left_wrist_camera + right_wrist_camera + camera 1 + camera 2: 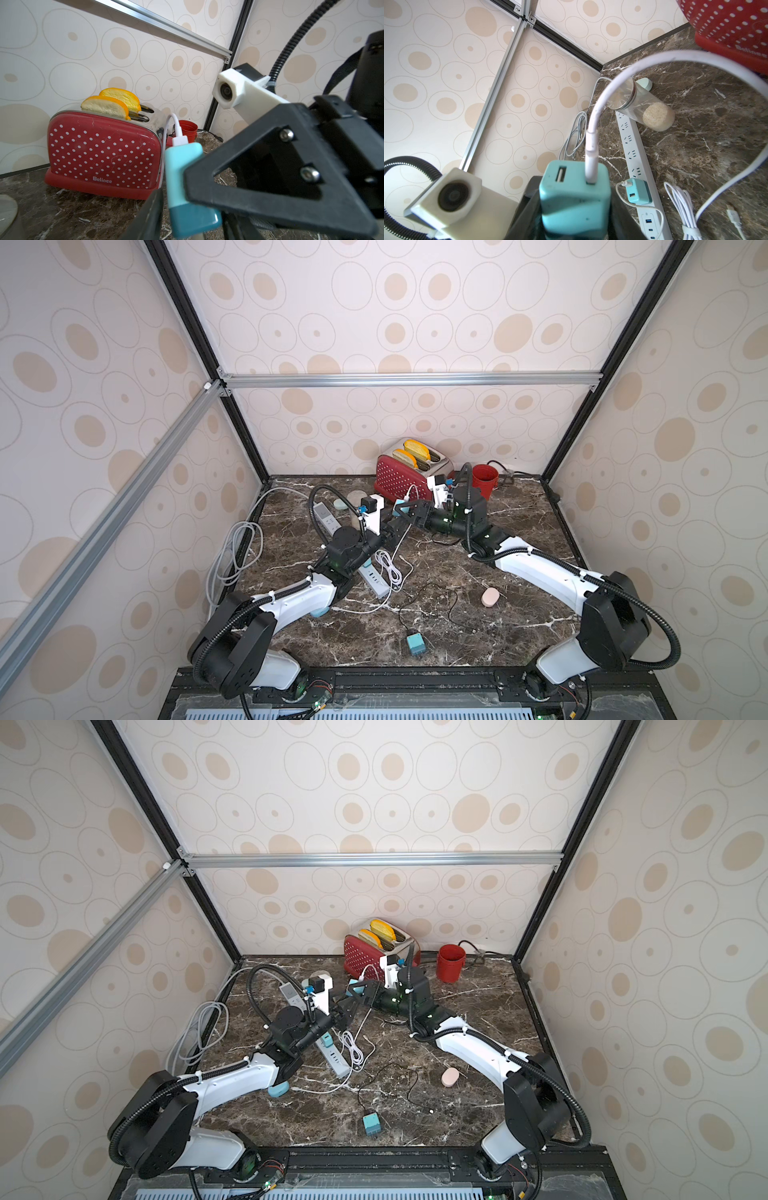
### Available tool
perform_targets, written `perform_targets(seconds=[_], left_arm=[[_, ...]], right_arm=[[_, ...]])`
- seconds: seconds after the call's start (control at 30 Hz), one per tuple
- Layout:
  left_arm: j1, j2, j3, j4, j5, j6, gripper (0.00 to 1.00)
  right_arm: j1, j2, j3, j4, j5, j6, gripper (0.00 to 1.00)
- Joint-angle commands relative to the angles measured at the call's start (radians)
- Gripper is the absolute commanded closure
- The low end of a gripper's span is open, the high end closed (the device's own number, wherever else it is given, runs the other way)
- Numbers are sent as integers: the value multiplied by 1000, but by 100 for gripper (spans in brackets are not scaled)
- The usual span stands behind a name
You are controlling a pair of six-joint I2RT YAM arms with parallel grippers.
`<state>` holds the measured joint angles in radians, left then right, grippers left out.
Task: Charge the bluetooth headset
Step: Pick up the plug from the center of the board.
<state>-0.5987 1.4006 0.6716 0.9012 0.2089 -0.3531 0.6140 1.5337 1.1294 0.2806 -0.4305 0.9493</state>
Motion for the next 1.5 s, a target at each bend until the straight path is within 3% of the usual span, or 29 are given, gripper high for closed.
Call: perform_targets(seconds=[0.0, 0.2, 0.3, 0.4, 0.5, 0.63, 0.7, 0.9, 1.0, 1.2, 1.47], left_arm=[[-6, 12, 53, 66, -38, 12, 58], [-6, 14, 18, 128, -102, 7, 73], [-6, 5, 10, 131, -117, 6, 77], [-6, -13, 6, 103, -136, 3, 78], [-6, -32, 18, 37, -153, 18, 78], [2, -49, 40, -27, -154, 23, 81], [18, -53, 59, -59, -125, -6, 83], [112, -21, 73, -4, 106, -192, 87], [129, -10, 76, 27, 216, -224, 88], [131, 15, 91, 100, 376, -286, 88], [130, 21, 100, 121, 457, -320, 88]], right_arm=[[2, 0, -15, 25, -20, 25, 70], [5, 9, -20, 36, -33, 23, 62], [-1, -1, -19, 29, -35, -19, 43], [-38, -35, -21, -7, -22, -88, 32], [-106, -67, -29, -15, -100, -133, 17], [-186, -122, -48, -52, -212, -237, 20], [-216, -129, -43, -51, -340, -301, 24], [-251, -123, -8, -176, -553, -569, 30], [-255, -95, 11, -208, -642, -670, 31], [-258, -18, -3, 17, -770, -616, 33], [-259, 25, 25, 82, -761, -607, 37]])
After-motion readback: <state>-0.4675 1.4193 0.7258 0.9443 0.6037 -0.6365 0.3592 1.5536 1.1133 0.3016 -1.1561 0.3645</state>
